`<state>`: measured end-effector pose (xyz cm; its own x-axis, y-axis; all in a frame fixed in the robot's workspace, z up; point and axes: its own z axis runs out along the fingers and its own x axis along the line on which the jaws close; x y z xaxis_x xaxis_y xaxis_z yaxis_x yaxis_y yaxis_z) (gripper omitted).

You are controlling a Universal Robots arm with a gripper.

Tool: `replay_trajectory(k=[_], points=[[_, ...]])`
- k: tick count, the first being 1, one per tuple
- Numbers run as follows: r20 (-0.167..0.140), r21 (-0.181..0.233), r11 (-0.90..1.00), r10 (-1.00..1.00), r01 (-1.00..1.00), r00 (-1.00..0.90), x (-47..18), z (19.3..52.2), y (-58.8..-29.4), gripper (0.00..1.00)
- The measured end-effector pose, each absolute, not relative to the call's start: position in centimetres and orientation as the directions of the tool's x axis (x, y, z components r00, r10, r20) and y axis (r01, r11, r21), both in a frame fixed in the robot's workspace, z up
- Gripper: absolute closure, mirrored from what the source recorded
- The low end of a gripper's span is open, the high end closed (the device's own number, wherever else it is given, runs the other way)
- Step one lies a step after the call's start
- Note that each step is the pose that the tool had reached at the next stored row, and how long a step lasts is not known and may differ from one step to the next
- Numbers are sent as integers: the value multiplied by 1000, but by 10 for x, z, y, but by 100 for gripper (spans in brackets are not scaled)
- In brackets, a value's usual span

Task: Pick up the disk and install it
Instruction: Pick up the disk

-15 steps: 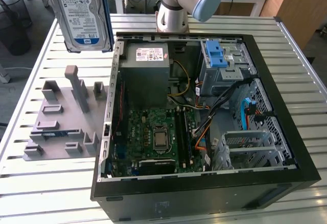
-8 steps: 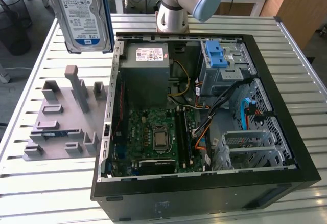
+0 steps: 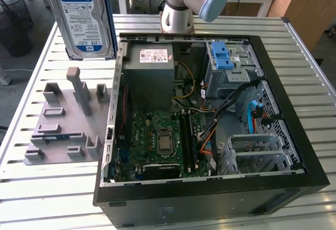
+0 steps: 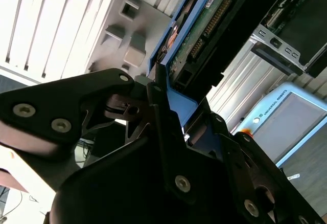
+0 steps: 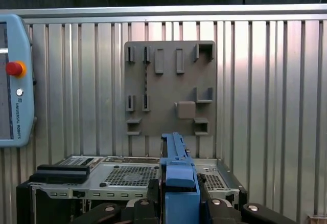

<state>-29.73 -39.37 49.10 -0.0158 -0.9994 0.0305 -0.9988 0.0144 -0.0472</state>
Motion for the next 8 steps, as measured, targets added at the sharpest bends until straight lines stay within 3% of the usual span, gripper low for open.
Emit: replay_trajectory(k=[8], points=[[31, -47, 14, -999, -999, -16, -282, 491, -401, 64]])
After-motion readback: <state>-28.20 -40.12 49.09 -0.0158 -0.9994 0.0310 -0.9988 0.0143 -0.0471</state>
